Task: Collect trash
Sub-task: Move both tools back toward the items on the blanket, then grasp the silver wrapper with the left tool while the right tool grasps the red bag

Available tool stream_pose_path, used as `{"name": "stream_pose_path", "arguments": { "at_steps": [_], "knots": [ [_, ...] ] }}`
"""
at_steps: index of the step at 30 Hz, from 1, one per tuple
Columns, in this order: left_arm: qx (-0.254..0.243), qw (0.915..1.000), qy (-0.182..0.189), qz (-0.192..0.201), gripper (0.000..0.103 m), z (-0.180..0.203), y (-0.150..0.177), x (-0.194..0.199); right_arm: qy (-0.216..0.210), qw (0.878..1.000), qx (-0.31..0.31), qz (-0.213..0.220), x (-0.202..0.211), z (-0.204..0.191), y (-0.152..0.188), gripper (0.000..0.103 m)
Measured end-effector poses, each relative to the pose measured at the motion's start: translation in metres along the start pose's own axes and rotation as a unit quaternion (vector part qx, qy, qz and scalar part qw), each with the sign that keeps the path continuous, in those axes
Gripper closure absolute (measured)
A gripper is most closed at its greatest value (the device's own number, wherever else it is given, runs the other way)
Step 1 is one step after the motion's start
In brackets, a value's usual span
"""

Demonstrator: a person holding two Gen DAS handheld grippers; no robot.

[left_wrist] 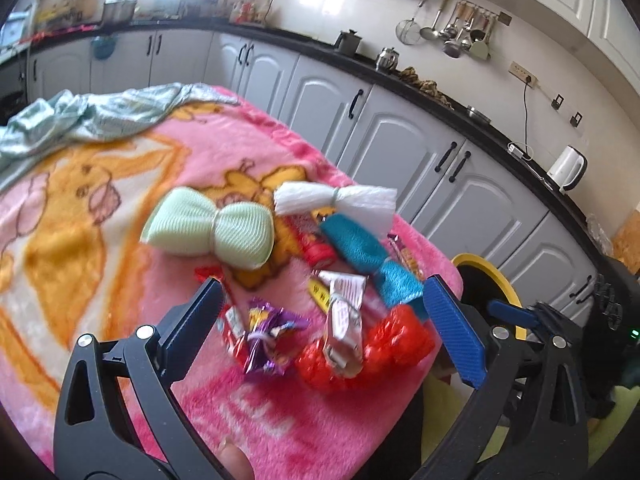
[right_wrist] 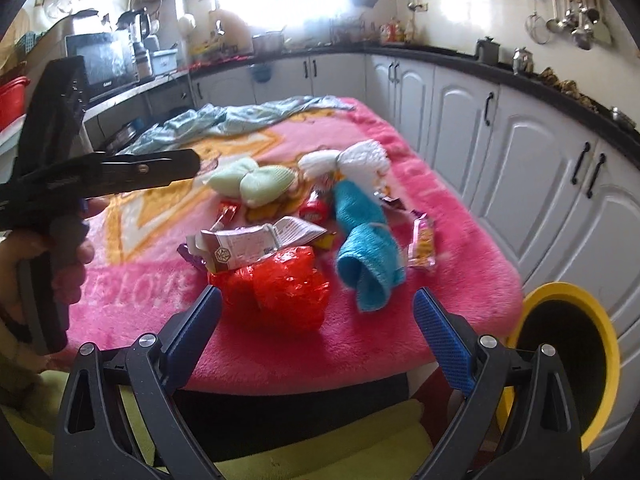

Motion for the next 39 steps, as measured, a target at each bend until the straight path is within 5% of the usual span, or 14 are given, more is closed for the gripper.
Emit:
{"name": "stream_pose_path", "arguments": {
  "at_steps": [6, 10, 20, 27, 39],
  "knots": [
    [0.040, 0.9969, 0.045, -0.051, 0.026, -0.011, 0.013, -0.013, -0.025, 0.999, -0.010, -0.024, -0.025, 0.008, -0.002, 0.015],
    [0.063, 0.9909, 0.081, -0.086, 0.034, -0.004, 0.022, -0.026, -0.045, 0.998, -0.012, -0.042, -0.039, 0.009, -0.001, 0.030],
    [0.107, 0.9816, 0.090, -0.130, 0.053, -0.005, 0.033, -0.053, -0.079, 0.994, -0.022, -0.066, -0.055, 0.012, 0.006, 0.066],
    [0.124, 0.9789, 0.098, -0.130, 0.088, -0.012, 0.032, -0.056, -0.086, 0.994, -0.003, -0.066, -0.053, 0.005, 0.006, 0.083],
    [0.087, 0.9877, 0.101, -0.082, 0.089, -0.002, 0.019, -0.025, -0.084, 0.996, 0.011, -0.026, -0.028, -0.003, -0.004, 0.089]
  ]
}}
Point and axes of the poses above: each gripper's, at about its wrist camera, not at the fingertips, and x roughly against the way its jaws point, z to its right, y to its underside, the point moved 1 cm from there along -x, roughly the way its jaws point, and after that the axes turned 9 degrees about -y, right-handed, at the moved point
